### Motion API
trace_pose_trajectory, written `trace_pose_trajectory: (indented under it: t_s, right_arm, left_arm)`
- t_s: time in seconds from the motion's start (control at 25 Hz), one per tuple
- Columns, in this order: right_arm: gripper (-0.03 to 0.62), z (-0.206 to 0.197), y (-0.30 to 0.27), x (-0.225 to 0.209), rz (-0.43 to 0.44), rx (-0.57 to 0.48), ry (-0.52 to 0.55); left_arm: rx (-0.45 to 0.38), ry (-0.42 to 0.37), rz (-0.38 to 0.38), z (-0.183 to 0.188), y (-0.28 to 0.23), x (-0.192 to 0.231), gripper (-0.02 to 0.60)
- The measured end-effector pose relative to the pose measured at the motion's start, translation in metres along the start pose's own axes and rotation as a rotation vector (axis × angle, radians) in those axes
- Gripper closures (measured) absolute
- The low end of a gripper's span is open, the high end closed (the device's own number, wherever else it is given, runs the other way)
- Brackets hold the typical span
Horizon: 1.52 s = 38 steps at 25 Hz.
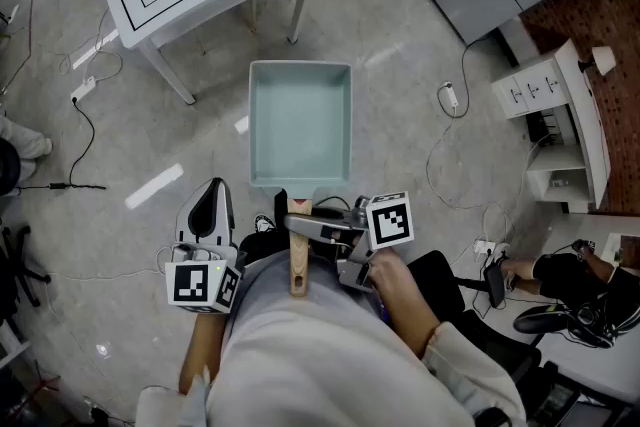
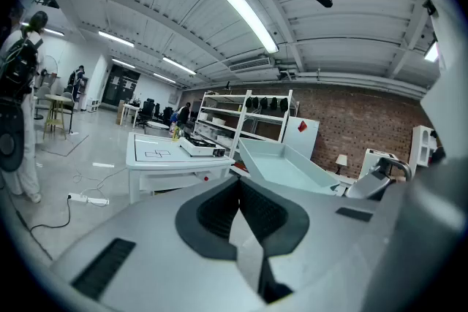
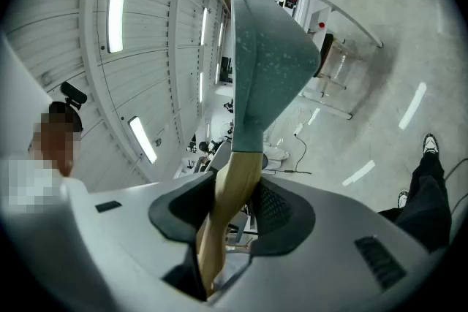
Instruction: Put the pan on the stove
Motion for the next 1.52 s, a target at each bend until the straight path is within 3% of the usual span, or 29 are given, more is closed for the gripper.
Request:
trace_pose_trajectory:
  t_s: [0.44,0.88,1.52]
  right_arm:
    - [0.437,0.067,-0.010,-0.010,-0.028,-0.006,0.031]
    - [0.433,0.143,-0.011,-0.031,-0.066,-0.003,0.058]
    - [0.425,0.235,0.010,-0.058,-0.040,0.029,0.091]
  left_arm:
    - [-0.001,-0.036,-0.018,0.006,-0.063,0.003,0.574]
    - [0.009,-0.062,0.013,0.005,-0.121,0.004,0.574]
    - [-0.022,-0.075,0.059,-0.002,-0.204,-0.015,0.574]
Point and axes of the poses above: the fingertips, and each gripper's own axes: y backward along the fingers, x to its left, z out of its top, the point moved 3 cm from there along y, backward along the fingers, and after that the axes turned 13 degrees about -x, right-handed, at the moved point
